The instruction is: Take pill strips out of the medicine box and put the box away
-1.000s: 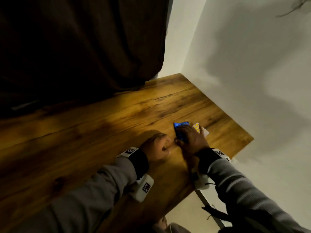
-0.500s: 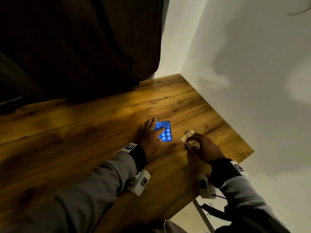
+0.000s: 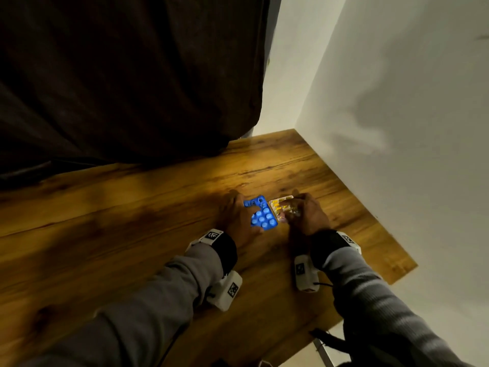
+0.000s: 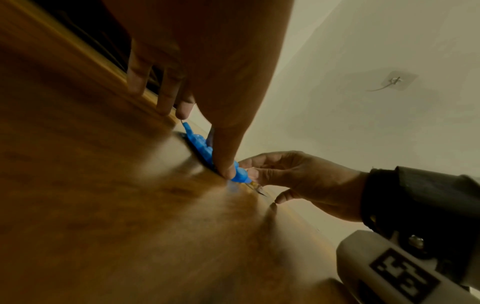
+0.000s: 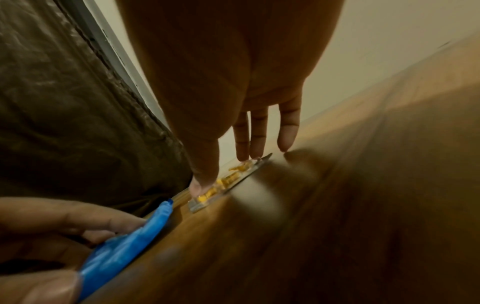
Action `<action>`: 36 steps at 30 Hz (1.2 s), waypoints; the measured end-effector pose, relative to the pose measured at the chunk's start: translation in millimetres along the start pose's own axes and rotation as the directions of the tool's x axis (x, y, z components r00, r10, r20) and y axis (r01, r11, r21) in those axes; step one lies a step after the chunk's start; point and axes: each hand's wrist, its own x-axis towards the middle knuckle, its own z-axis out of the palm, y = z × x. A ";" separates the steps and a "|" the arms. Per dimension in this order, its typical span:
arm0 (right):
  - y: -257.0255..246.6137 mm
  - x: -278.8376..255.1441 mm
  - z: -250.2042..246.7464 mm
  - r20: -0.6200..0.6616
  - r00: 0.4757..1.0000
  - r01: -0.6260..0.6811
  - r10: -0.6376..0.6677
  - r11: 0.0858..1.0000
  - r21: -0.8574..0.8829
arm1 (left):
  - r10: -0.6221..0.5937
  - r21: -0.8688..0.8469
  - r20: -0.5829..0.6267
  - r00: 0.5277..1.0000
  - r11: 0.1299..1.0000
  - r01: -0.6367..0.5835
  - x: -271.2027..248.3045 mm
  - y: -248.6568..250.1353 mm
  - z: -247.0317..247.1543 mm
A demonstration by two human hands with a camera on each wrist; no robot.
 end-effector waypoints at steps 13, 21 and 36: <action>-21.2 -21.8 -6.0 -0.120 0.986 0.131 -0.115 0.982 0.137 | -0.136 -0.088 0.008 0.991 0.987 0.136 -34.9 -0.2 -9.3; -125.1 -32.3 54.1 0.024 0.936 0.323 -0.351 0.884 0.337 | -0.269 -0.079 -0.083 0.960 0.962 0.263 -111.8 -65.6 -31.6; -436.5 -175.4 259.0 0.460 0.647 0.234 -0.608 0.733 0.638 | -0.612 -0.546 -0.563 0.555 0.780 0.307 -410.9 -262.9 -141.7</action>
